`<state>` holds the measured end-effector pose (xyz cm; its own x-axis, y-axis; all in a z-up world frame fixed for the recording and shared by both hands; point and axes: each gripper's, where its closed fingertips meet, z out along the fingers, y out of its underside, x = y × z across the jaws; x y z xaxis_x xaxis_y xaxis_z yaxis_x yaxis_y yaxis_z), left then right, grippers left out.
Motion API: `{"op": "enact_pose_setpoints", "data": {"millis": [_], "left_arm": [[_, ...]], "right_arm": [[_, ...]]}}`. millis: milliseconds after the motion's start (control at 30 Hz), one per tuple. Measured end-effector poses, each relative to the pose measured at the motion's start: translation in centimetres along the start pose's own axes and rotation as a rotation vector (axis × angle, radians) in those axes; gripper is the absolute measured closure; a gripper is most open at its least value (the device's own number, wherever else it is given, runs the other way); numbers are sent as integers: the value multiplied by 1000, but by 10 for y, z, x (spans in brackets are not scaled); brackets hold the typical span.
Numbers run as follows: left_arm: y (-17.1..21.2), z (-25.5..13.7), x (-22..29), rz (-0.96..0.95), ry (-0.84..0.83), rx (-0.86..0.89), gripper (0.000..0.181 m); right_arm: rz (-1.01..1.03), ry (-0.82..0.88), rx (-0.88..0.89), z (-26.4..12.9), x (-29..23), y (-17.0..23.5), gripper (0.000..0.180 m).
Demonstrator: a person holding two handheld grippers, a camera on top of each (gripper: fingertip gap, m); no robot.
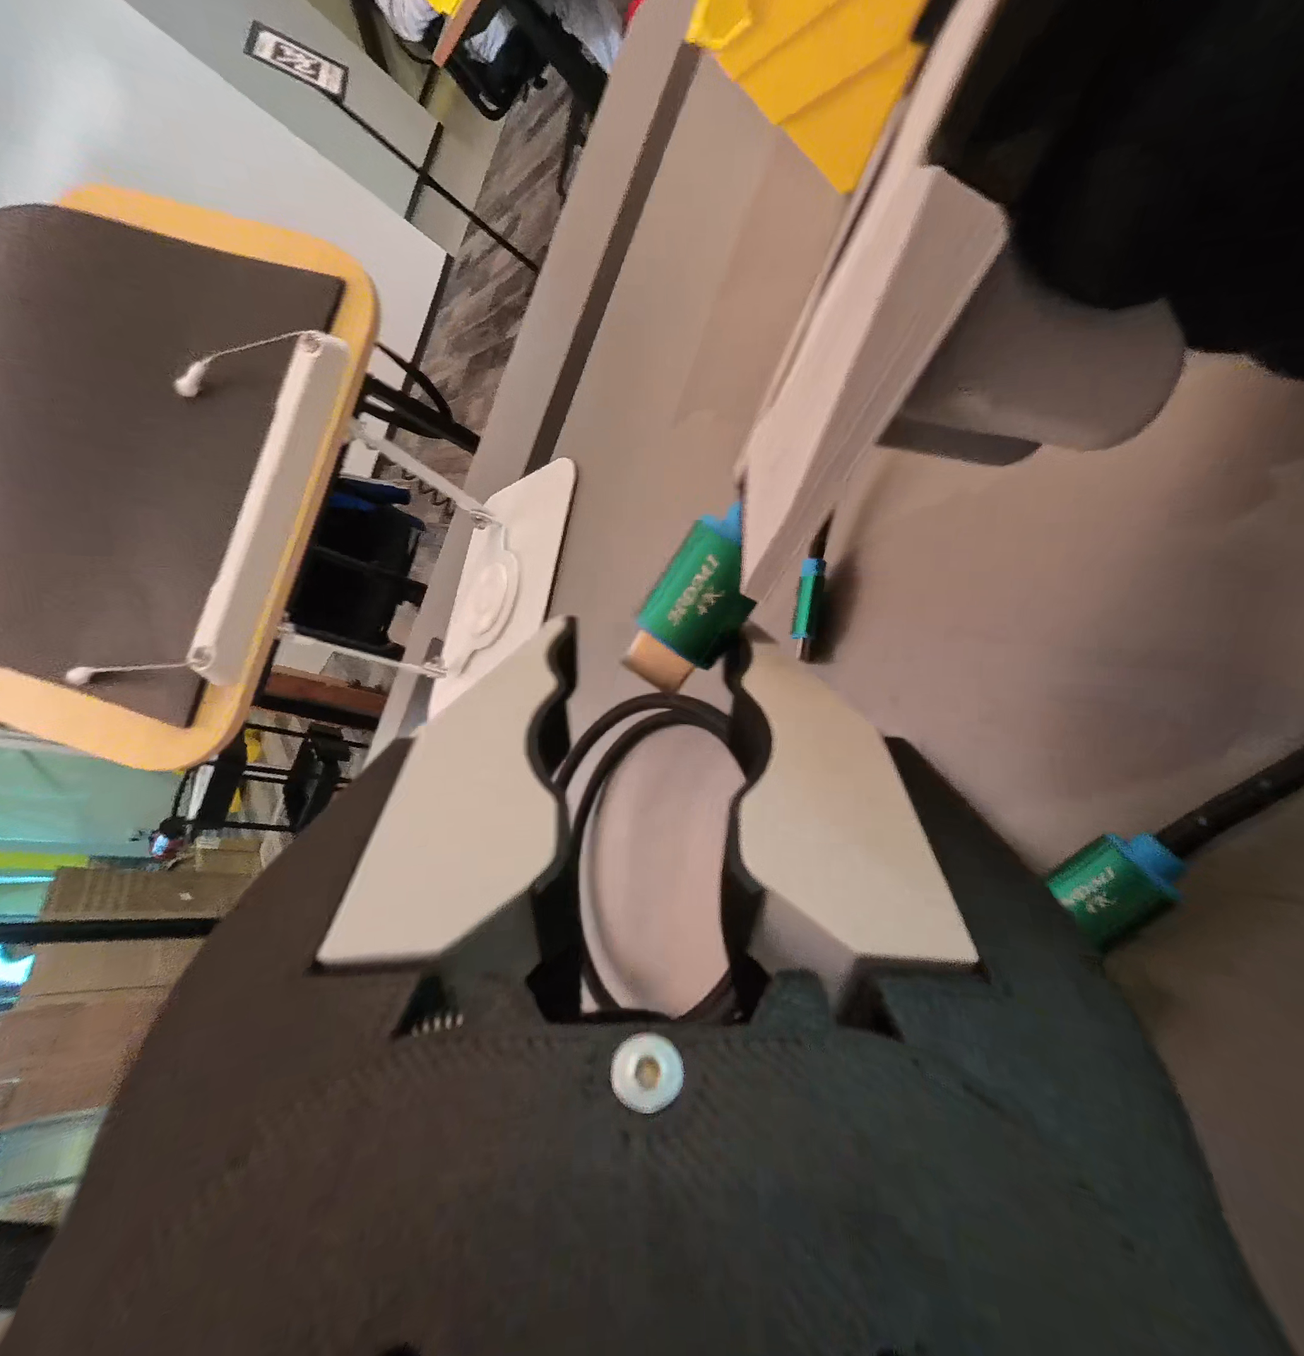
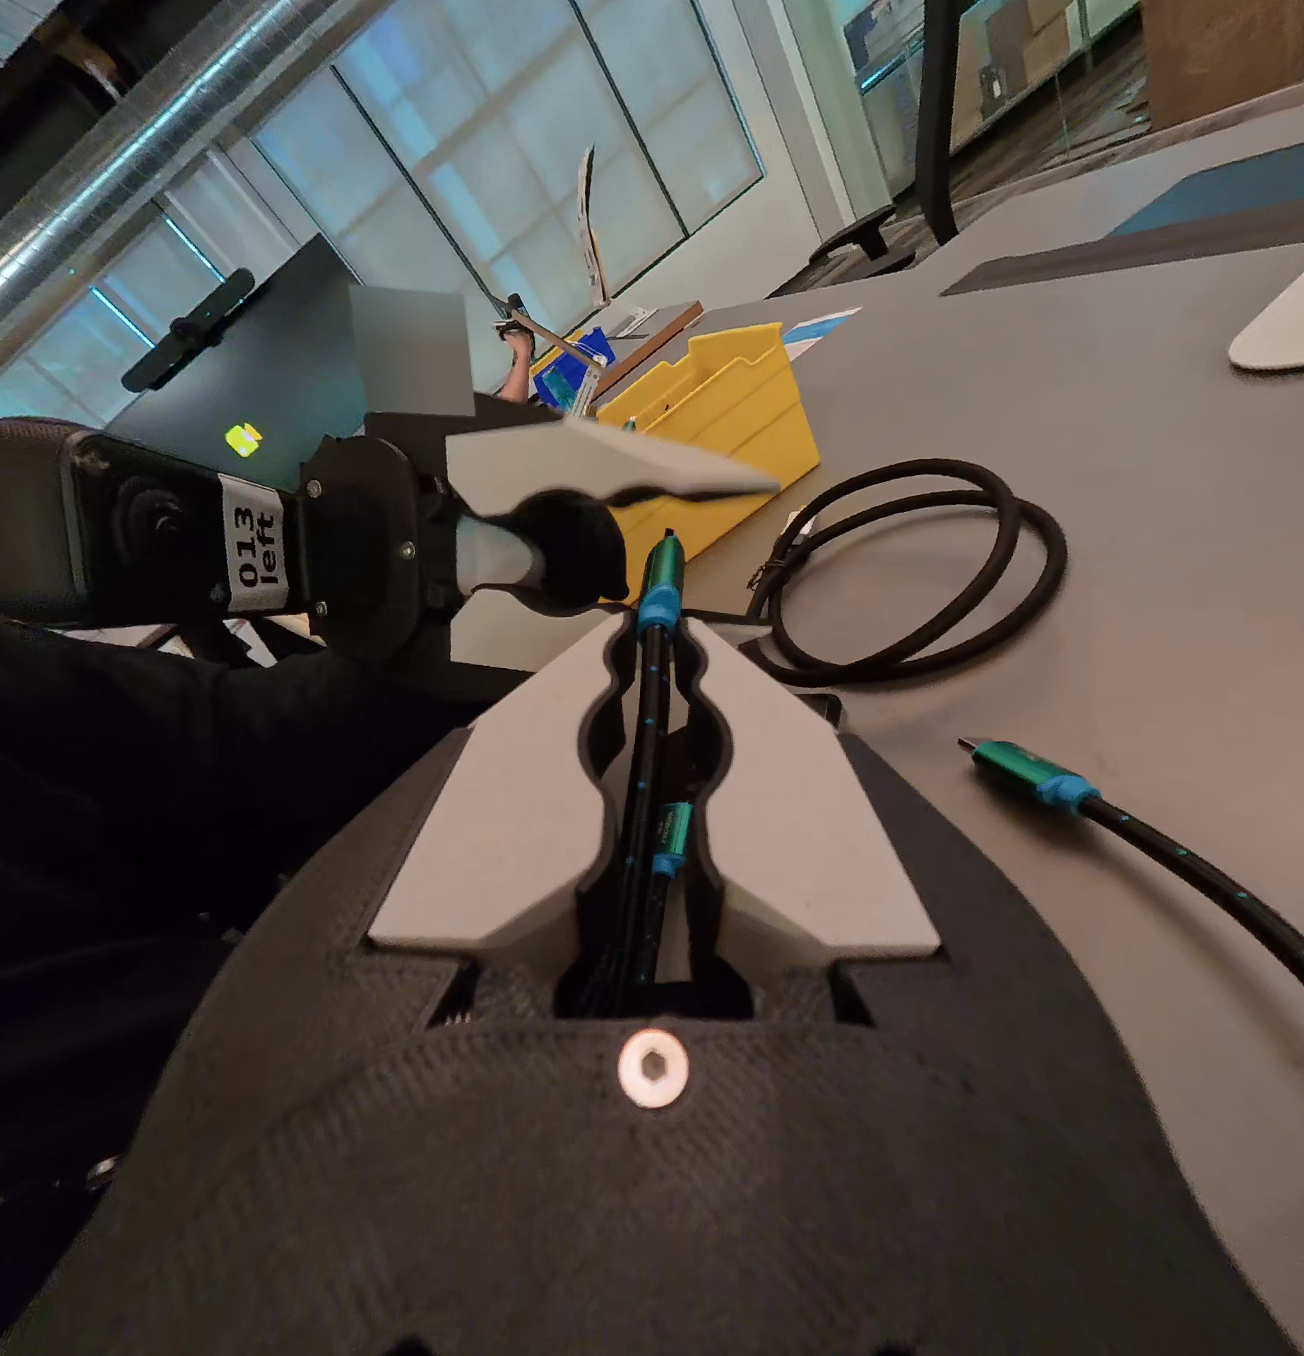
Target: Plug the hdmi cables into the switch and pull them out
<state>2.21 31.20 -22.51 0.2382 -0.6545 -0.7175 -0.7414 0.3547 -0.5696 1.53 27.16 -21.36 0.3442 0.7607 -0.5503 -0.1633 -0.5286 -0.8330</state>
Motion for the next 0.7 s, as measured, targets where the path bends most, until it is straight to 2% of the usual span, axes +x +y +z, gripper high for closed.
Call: {"op": "enact_pose_setpoints", "data": {"millis": [33, 100, 200, 367, 467, 600, 633, 700], "left_arm": [[-1, -1, -4, 12, -21, 1, 134], [-5, -3, -3, 85, -38, 9, 135], [-4, 0, 8, 204, -58, -23, 157], [4, 4, 18, 243, -38, -45, 162], [8, 4, 15, 220, -24, -70, 162], [22, 3, -3, 147, -40, -125, 162], [24, 2, -8, 121, -44, -128, 162], [25, 1, -12, 82, -30, -117, 161]], "right_arm": [[12, -8, -2, 0, -1, 0, 173], [36, -12, 13, -1, 0, -1, 173], [79, -3, 2, 1, 4, 2, 173], [163, -27, -31, 0, 8, 12, 172], [163, -41, -9, 3, 5, 8, 163], [122, -25, -13, 0, 4, 5, 161], [112, -17, -17, -2, 5, 4, 162], [78, -7, -21, -7, 5, 2, 178]]}}
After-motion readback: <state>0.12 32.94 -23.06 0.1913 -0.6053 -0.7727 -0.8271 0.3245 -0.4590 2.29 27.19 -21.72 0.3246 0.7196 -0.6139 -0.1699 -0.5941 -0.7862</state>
